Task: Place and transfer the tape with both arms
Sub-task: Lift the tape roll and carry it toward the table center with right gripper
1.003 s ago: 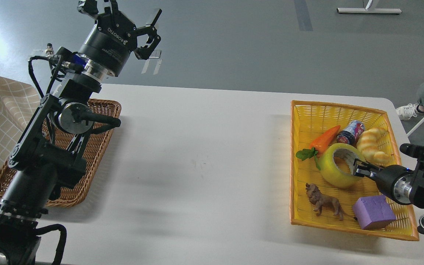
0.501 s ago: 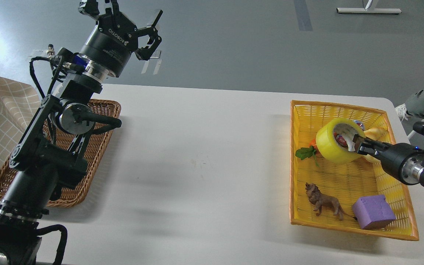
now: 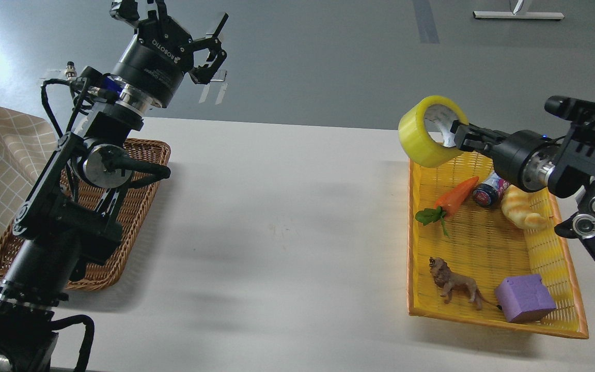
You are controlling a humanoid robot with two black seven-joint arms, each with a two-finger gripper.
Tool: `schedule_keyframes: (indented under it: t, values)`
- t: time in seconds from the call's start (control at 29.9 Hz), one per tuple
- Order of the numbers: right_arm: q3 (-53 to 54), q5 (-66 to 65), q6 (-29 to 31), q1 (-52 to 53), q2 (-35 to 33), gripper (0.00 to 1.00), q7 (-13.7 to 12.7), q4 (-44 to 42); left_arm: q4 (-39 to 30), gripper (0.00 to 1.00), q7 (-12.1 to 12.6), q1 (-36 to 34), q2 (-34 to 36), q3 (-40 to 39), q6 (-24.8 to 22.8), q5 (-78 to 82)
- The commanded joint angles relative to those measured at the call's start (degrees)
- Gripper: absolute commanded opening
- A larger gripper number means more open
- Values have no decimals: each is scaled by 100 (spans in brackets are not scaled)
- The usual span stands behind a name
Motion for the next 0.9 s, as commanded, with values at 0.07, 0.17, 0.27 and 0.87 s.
schedule_keyframes:
  t: [0.07, 0.17, 0.27, 0.87]
  values:
    - [-779, -90, 0, 277, 598, 0, -8, -352, 0, 98, 9, 0, 1, -2, 9, 8]
    - [-1121, -196, 0, 470, 774, 0, -8, -545, 0, 98, 0, 0, 9, -11, 9, -1]
    - [-1561, -205, 0, 787, 967, 0, -8, -809, 0, 98, 0, 9, 9, -11, 9, -1]
    - [-2537, -222, 0, 1253, 2329, 0, -8, -1626, 0, 98, 0, 97, 18, -151, -9, -1]
